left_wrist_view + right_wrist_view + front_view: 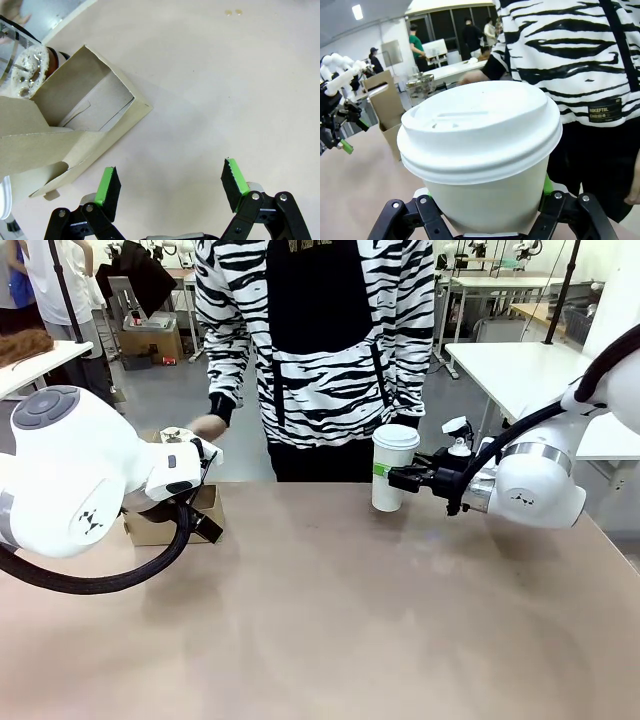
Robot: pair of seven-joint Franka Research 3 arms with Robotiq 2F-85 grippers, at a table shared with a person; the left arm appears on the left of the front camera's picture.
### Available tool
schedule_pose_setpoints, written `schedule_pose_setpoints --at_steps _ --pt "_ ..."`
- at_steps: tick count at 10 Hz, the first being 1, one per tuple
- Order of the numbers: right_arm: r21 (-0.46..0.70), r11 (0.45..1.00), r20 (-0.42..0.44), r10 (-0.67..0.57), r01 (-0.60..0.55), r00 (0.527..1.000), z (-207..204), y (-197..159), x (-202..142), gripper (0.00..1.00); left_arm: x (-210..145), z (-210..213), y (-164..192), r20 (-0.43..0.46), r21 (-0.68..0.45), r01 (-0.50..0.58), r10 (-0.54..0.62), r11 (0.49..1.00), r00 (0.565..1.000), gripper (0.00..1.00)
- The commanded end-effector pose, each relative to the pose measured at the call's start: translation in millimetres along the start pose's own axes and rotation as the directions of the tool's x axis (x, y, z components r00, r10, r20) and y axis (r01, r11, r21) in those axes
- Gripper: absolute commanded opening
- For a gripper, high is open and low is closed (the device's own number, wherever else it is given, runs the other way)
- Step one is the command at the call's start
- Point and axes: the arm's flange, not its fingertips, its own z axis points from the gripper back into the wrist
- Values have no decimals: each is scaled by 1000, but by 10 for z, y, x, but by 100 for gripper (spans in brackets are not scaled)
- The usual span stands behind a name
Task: Pour a drink into a cup and package it in a carrier.
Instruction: When a person places the Paper Cup Lid on the 600 ml Paper Cup , lift the 600 ml Paper Cup.
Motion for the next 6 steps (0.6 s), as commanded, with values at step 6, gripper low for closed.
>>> schedule_pose_setpoints --at_steps 6 --pt "-4 1000 5 4 -4 1000 -18 15 47 80 -1 4 3 1 -2 -1 1 1000 1000 100"
